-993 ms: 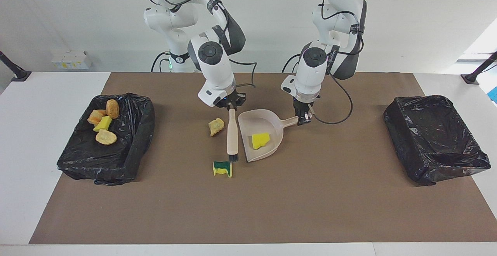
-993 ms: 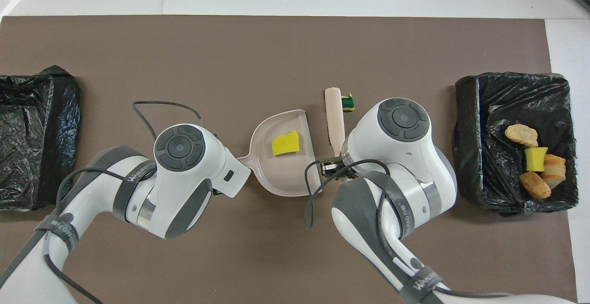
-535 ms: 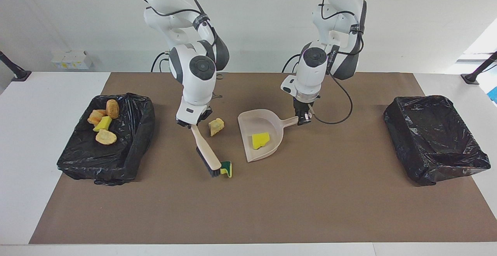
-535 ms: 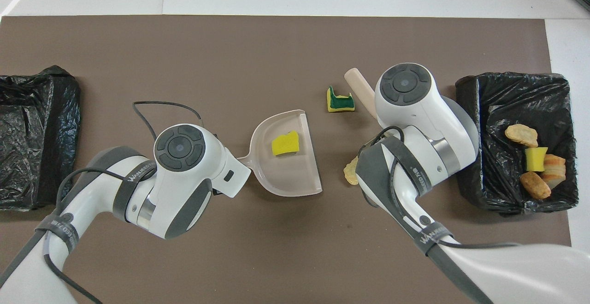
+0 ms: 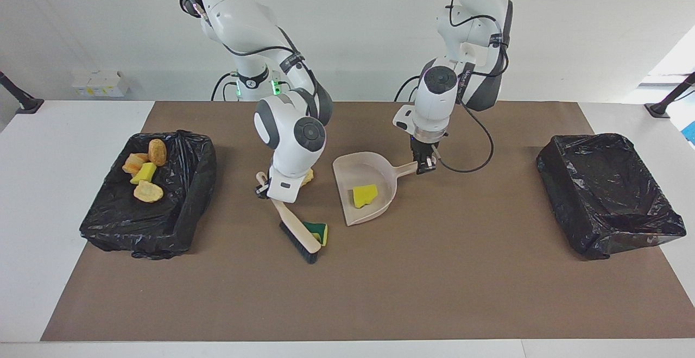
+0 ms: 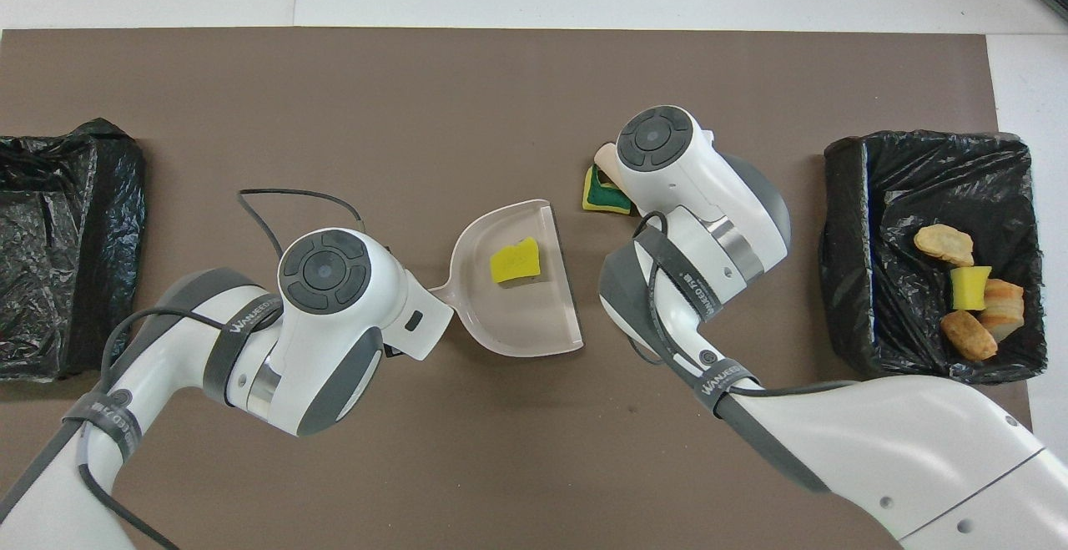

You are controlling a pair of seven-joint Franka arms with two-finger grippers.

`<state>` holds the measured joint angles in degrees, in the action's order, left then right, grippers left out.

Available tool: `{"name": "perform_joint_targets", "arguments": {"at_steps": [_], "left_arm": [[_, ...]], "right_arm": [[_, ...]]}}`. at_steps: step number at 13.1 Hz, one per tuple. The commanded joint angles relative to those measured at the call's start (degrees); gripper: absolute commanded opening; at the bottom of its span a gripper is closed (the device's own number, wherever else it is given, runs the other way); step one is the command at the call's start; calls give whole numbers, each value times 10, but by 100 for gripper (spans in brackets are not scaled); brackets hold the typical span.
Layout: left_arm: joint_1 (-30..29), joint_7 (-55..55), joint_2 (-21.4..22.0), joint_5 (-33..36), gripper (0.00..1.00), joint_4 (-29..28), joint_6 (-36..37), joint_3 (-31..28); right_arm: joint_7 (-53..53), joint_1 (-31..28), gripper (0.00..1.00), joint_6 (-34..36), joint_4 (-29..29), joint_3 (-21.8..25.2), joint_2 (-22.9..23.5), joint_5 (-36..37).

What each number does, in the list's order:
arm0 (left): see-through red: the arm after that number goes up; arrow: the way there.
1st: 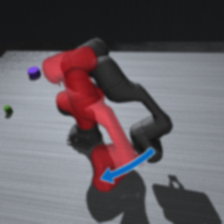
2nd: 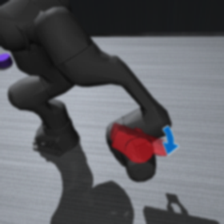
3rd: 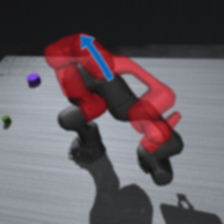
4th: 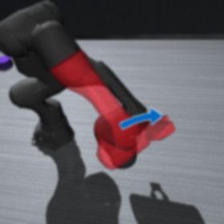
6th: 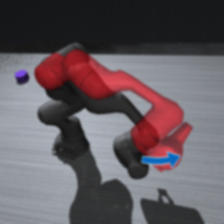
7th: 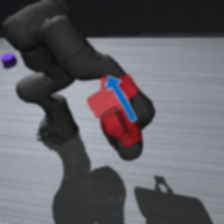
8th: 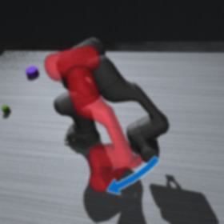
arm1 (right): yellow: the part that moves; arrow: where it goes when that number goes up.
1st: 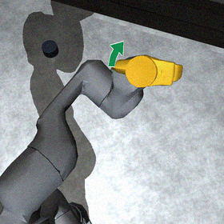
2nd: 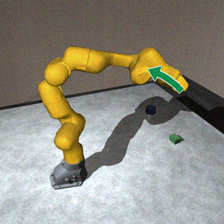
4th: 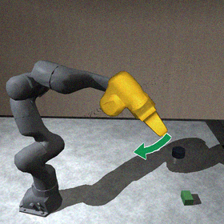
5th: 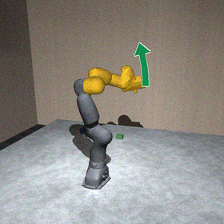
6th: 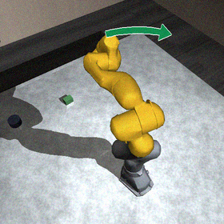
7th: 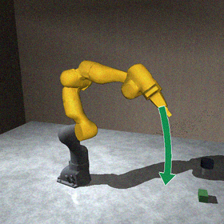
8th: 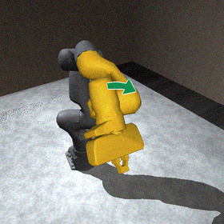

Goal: Sweep and dump trash in bin
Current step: 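Sweep the green sponge and cracker toward the dustpan with the right gripper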

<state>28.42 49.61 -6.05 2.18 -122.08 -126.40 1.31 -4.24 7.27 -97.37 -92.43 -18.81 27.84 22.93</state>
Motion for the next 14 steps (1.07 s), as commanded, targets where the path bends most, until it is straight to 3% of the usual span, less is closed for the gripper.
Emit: {"name": "perform_joint_targets", "arguments": {"at_steps": [1, 6, 11, 13, 14], "left_arm": [[9, -33, 20, 6, 0, -23, -1, -7], [9, -69, 18, 6, 0, -23, -4, -6], [13, -65, 3, 7, 0, -18, -27, -7], [13, -62, 3, 12, 0, -16, -26, -6], [15, -52, 3, 13, 0, -16, -23, -4]], "right_arm": [[-20, 0, 0, 34, -13, -11, -16, -95], [68, 31, 0, 35, -17, -18, -29, -215], [219, -15, 0, 99, -23, -14, -130, -243], [250, -44, 0, 121, -73, -12, -172, -222], [249, -58, 0, 89, -141, -12, -205, -206]]}}
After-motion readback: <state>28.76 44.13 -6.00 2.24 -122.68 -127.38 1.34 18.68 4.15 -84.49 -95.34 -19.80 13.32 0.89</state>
